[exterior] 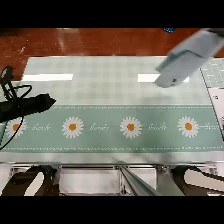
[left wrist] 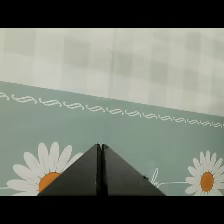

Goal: Fold the shirts.

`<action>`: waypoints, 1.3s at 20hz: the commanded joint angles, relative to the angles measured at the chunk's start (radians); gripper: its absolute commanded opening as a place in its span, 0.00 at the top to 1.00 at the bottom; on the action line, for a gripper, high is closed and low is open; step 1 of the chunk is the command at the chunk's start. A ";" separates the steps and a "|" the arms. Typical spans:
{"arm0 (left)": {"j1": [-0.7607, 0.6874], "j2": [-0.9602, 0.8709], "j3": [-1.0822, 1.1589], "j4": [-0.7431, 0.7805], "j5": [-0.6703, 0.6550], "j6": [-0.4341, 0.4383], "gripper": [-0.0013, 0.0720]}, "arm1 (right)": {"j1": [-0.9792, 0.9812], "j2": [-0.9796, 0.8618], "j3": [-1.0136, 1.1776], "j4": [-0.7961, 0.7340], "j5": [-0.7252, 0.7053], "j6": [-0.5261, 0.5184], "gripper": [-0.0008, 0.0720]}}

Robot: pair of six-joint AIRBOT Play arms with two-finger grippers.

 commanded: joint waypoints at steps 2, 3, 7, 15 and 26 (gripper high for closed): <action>-0.001 -0.001 0.000 0.000 0.048 0.000 0.96 | -0.226 0.022 0.011 -0.011 0.290 0.005 0.95; -0.001 -0.001 0.000 0.000 0.062 0.000 0.96 | -0.254 0.036 0.000 -0.033 0.296 0.013 0.95; 0.000 -0.001 0.000 0.000 0.090 0.000 0.96 | -0.349 0.166 -0.166 -0.241 0.297 0.035 0.95; 0.000 -0.002 0.000 -0.010 0.124 0.000 0.96 | -0.741 0.531 -0.731 -0.699 0.292 -0.026 0.95; 0.000 -0.081 0.034 -0.078 0.216 0.032 0.96 | -0.776 0.652 -0.951 -0.840 0.161 0.054 0.48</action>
